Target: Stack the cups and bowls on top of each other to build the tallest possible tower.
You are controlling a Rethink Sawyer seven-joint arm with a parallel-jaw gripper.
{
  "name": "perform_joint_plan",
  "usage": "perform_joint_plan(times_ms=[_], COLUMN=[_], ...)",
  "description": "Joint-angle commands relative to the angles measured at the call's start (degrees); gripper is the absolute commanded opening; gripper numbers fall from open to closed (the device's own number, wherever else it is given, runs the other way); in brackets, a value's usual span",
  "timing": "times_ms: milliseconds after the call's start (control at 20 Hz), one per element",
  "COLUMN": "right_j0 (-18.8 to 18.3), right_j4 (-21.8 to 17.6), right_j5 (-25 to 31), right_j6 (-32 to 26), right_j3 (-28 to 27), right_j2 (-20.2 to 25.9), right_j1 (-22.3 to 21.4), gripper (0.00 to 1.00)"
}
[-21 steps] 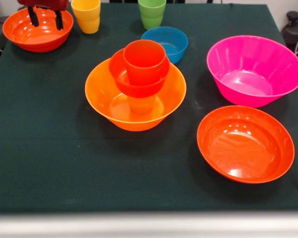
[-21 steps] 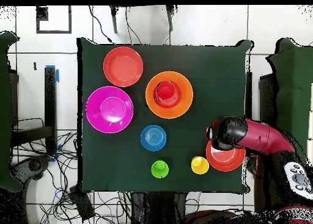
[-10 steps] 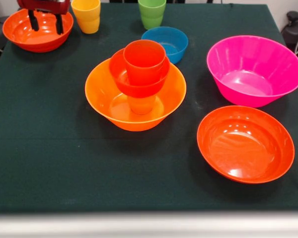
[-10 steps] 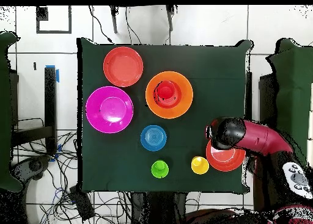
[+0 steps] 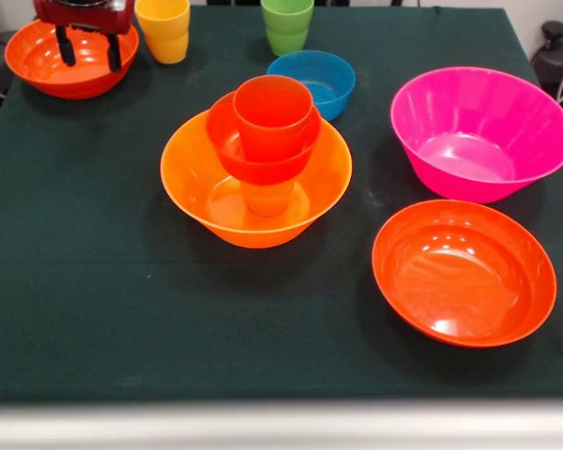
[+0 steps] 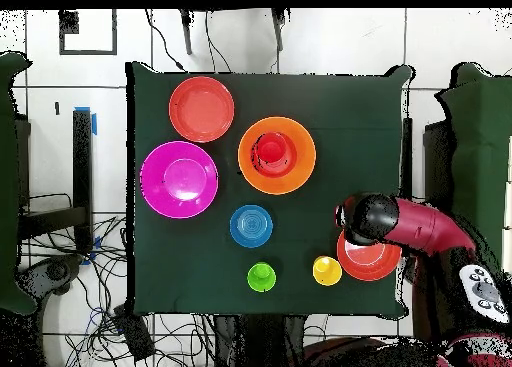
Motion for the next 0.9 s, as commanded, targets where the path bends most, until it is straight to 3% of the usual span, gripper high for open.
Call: perform_joint_plan(times_ms=[50, 900], right_j0=[1.7, 4.2], right_j4=[-4.7, -5.3], right_j5=[-3.9, -4.9], right_j6=[-0.1, 2.2], right_j3=[1.7, -1.2], right_j2=[3.8, 0.3], right_j1=[3.9, 6.3], gripper=[1.00, 1.00])
